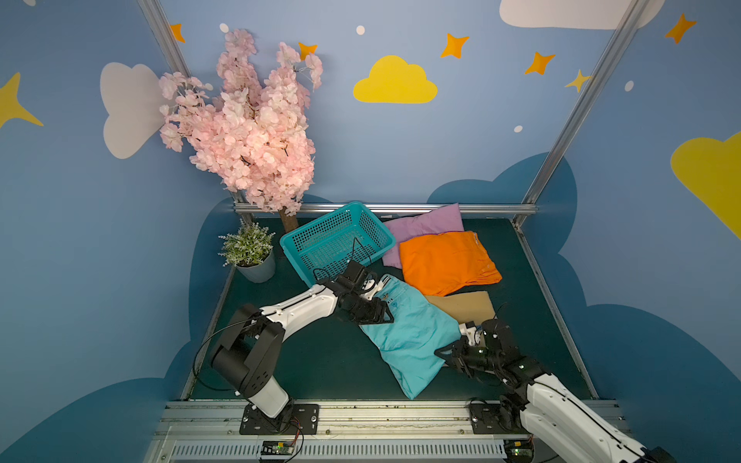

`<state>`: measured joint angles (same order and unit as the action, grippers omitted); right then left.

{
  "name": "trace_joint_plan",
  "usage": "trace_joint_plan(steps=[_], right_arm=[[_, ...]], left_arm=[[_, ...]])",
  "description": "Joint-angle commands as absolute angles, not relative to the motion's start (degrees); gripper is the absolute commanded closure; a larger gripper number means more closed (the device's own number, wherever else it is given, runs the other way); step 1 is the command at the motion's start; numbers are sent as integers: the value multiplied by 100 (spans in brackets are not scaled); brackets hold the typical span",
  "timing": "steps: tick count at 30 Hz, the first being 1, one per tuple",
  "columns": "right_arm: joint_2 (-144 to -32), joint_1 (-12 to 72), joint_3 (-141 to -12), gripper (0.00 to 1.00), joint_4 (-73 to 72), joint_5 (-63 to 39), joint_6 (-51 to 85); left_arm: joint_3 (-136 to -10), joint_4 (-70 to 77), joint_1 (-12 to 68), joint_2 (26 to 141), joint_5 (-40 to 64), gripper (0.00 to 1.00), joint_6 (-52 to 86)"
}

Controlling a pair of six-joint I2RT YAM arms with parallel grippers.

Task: Put the folded long pants in the basket
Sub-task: Pick up the long pant at the center of the board.

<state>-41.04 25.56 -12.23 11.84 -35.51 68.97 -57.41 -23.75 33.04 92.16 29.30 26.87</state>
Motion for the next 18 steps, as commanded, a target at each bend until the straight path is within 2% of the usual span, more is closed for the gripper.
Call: trace_joint_plan(steps=[1, 5, 7, 8, 10, 11, 13, 18], right_arm=[[-4128, 2252, -2087, 100, 2233, -3744, 5876], [-4276, 780, -3224, 100, 4442, -4118, 4209], [-4853, 26, -3741, 100, 5451, -4055, 3230], [-5249, -31, -4016, 100, 5808, -3727, 2953], [-5992, -204, -4253, 100, 6058, -3981, 2830], [-6404, -430, -4427, 100, 6224, -4202, 2355], [-6967, -655, -4727, 100, 6385, -3932, 2065], [-7535, -914, -5044, 100, 6120, -4010, 1950]], left_arm=[[-5741, -2543, 3246, 8945, 2743, 34, 2547], [-5864, -2709, 3123, 8830, 2692, 32, 2438], [-5976, -2859, 3097, 8912, 2677, 31, 2328], [-6069, -2977, 3094, 8987, 2636, 31, 2267], [-6176, -3076, 3095, 9154, 2565, 31, 2214], [-6185, -3041, 3098, 9206, 2507, 30, 2201], [-6131, -2888, 3094, 9306, 2407, 28, 2212], [-6126, -2587, 3094, 9923, 2306, 27, 2194]])
